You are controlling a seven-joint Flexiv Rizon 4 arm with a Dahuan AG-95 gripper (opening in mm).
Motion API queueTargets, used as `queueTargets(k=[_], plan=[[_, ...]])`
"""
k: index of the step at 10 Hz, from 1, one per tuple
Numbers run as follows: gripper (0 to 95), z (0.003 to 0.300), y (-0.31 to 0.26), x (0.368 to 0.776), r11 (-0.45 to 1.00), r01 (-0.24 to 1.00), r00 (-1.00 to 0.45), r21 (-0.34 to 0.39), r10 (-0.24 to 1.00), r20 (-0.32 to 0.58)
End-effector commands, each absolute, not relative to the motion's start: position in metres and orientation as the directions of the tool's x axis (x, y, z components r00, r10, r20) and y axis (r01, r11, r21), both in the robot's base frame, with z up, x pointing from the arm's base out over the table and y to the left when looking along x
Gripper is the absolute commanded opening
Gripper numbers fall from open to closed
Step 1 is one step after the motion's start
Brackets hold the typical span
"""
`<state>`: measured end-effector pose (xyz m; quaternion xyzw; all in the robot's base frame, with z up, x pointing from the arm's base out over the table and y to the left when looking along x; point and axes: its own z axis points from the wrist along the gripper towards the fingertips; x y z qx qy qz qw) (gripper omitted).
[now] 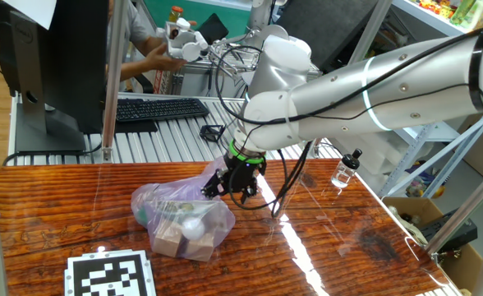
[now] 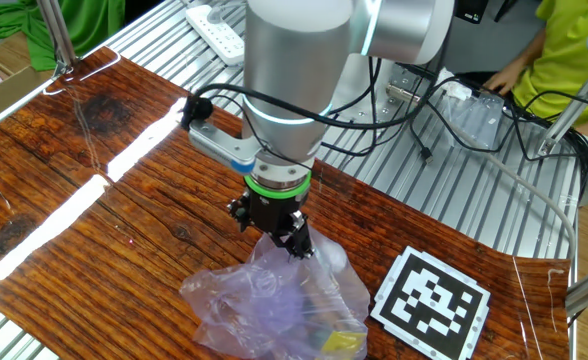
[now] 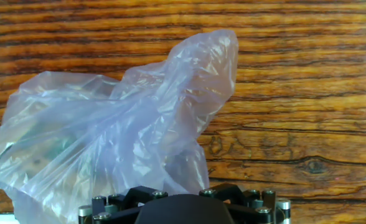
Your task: Pick up a bag of things
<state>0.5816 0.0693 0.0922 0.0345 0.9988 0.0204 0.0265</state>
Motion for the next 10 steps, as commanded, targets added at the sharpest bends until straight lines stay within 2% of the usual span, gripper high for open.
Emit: queueTargets(k=[1,10], plan=[[95.0,0.09,0.068,0.58,0.996,0.073,-0.996,0.052,0.075,-0.054],[95.0,0.077,0.066,0.567,0.996,0.076,-0.995,0.057,0.079,-0.056]])
